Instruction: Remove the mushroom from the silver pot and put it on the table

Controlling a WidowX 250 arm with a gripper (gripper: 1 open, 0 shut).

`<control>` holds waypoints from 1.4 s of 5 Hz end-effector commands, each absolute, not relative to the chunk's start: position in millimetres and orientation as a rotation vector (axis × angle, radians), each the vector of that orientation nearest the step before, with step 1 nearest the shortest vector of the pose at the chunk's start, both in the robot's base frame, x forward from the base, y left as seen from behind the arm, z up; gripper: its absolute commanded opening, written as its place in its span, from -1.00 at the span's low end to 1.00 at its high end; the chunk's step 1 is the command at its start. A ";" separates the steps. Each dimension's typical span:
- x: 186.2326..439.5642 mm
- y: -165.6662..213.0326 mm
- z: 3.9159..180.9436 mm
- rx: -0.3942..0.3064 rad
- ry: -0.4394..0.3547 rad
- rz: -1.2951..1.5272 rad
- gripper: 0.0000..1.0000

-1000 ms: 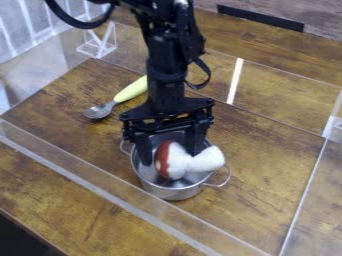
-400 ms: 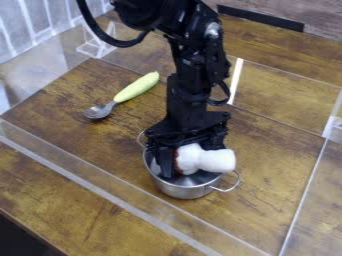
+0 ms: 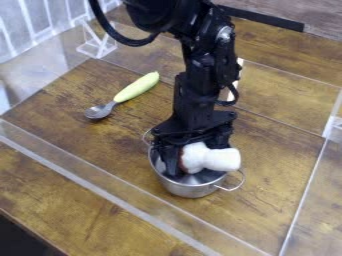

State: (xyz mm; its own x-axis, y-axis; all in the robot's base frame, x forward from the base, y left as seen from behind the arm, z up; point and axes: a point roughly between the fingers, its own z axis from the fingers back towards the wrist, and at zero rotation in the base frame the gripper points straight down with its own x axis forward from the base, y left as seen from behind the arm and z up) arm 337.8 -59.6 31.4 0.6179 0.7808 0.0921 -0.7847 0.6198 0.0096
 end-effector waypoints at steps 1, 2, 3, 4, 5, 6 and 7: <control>350.6 -60.6 46.7 0.033 -0.125 0.887 1.00; 354.0 -59.7 47.2 0.039 -0.121 0.904 1.00; 356.2 -59.2 46.8 0.044 -0.116 0.921 1.00; 354.7 -57.1 46.3 0.050 -0.111 0.933 1.00; 353.4 -55.2 45.6 0.055 -0.106 0.944 1.00; 352.8 -34.7 41.7 0.061 -0.102 0.968 1.00; 346.3 -30.6 46.1 0.061 -0.098 1.012 -1.00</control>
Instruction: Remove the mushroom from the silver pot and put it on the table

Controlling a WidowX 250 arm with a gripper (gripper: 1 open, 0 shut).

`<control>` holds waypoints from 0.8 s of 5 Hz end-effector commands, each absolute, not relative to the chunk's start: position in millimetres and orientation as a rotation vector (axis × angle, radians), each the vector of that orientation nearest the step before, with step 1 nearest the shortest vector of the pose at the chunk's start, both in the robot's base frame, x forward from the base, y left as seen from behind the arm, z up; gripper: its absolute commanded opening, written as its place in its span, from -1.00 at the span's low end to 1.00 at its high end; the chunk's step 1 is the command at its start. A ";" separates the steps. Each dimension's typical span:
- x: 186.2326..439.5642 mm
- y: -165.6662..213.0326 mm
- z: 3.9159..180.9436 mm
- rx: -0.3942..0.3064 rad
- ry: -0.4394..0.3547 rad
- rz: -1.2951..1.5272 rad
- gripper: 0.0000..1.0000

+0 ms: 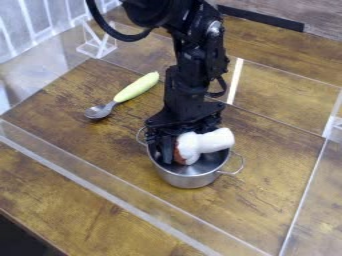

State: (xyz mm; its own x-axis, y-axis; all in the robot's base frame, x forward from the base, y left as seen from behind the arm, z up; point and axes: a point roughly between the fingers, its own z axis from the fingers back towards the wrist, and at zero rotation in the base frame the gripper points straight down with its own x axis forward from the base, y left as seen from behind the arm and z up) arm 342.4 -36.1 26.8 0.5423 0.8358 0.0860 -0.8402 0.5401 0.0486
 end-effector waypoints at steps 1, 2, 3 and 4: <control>339.7 -26.1 58.9 0.053 -0.091 1.055 -1.00; 335.3 -20.8 79.7 0.027 -0.080 1.097 -1.00; 338.7 -20.5 95.8 -0.021 -0.059 1.123 -1.00; 338.1 -18.3 100.8 -0.064 -0.051 1.160 -1.00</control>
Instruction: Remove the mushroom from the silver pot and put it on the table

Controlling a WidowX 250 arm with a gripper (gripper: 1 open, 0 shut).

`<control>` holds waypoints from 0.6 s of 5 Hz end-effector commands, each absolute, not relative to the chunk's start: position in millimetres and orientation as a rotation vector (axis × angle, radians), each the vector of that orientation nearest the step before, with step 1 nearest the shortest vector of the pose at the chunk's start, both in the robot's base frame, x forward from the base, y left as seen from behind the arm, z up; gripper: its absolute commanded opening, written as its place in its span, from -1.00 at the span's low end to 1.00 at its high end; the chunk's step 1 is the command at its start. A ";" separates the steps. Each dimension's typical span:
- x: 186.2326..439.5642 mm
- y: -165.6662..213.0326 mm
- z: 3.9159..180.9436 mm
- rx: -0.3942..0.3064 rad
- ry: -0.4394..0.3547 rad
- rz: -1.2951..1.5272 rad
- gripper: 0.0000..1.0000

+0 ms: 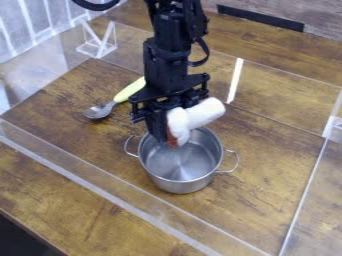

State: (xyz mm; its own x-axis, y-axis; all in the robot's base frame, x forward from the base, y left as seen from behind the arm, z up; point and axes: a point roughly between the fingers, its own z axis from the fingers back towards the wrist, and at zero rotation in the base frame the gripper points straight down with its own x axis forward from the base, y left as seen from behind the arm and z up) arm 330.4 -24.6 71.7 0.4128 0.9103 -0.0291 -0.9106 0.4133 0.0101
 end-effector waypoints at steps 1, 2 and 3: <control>333.0 -13.7 109.5 -0.094 -0.042 1.150 -1.00; 325.0 -3.4 115.0 -0.119 -0.036 1.157 -1.00; 321.6 23.8 116.9 -0.129 -0.046 1.229 -1.00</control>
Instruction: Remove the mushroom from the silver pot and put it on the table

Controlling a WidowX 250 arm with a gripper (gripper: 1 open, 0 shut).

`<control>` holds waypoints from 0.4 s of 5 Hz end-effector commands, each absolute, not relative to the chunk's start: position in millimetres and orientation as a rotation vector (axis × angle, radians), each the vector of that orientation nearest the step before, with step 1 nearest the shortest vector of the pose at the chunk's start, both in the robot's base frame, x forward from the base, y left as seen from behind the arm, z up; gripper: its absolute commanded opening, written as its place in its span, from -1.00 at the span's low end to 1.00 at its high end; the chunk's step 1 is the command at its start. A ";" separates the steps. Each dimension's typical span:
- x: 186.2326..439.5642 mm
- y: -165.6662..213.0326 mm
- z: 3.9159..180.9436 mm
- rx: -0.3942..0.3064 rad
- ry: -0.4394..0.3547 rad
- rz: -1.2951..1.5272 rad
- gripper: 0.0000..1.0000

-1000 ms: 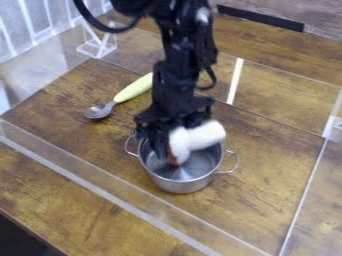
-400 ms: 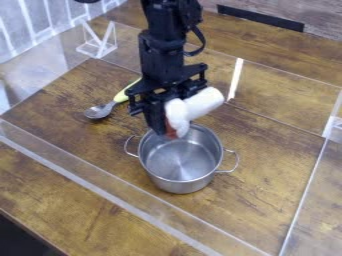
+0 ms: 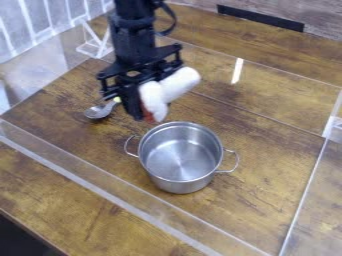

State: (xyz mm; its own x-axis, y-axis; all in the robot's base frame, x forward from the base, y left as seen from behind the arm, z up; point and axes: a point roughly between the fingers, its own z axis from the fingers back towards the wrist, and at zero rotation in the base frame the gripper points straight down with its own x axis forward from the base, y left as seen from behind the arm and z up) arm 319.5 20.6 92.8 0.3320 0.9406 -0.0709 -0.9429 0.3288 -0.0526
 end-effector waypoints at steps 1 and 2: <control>311.8 50.0 107.3 -0.113 -0.060 1.298 -1.00; 307.3 57.8 99.1 -0.108 -0.069 1.310 -1.00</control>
State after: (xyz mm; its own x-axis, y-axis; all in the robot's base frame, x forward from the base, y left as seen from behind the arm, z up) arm 305.0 50.4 76.8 0.2695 0.9617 -0.0503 -0.9622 0.2668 -0.0546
